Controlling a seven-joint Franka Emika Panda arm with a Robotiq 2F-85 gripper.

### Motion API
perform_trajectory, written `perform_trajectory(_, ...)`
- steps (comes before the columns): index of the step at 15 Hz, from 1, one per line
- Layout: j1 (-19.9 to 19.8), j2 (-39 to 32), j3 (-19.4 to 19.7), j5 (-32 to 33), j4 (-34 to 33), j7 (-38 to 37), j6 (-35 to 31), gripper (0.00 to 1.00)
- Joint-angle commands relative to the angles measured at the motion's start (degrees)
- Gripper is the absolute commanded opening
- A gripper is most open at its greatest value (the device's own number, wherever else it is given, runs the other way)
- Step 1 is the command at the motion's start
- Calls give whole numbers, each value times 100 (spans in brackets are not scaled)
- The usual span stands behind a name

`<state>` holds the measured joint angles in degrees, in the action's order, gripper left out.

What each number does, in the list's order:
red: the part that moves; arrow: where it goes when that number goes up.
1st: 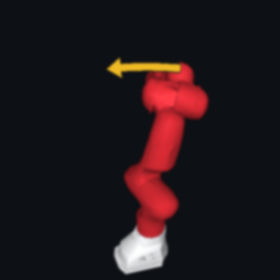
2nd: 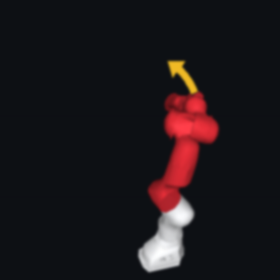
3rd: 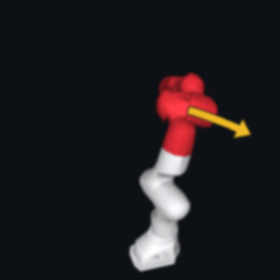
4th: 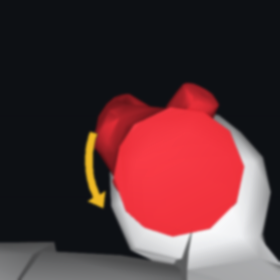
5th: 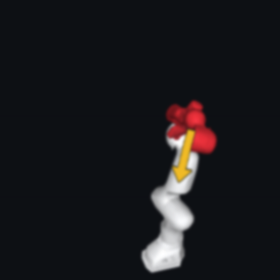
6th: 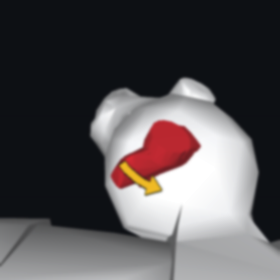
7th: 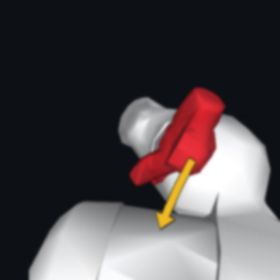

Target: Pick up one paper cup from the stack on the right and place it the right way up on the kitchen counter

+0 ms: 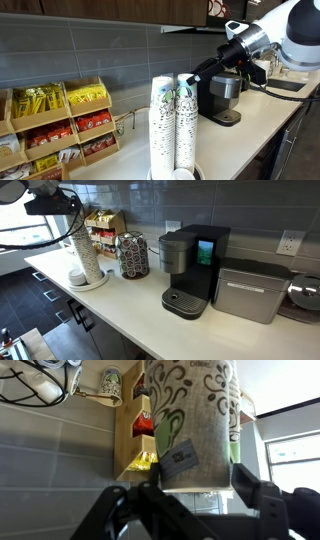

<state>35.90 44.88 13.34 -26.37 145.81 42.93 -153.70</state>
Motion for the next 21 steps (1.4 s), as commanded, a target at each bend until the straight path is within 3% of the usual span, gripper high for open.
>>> perform_trajectory(1, 196, 118, 158, 12, 104, 118, -49, 59)
perform_trajectory(3, 226, 134, 179, 15, 102, 131, -57, 41)
perform_trajectory(10, 224, 212, 177, 84, 8, 197, -21, 40)
perform_trajectory(12, 214, 232, 177, 103, -7, 192, 5, 68)
perform_trajectory(13, 245, 246, 195, 83, 12, 202, 4, 46)
perform_trajectory(14, 258, 256, 200, 78, 21, 205, -1, 42)
perform_trajectory(21, 364, 267, 229, 85, 0, 222, -8, 39)
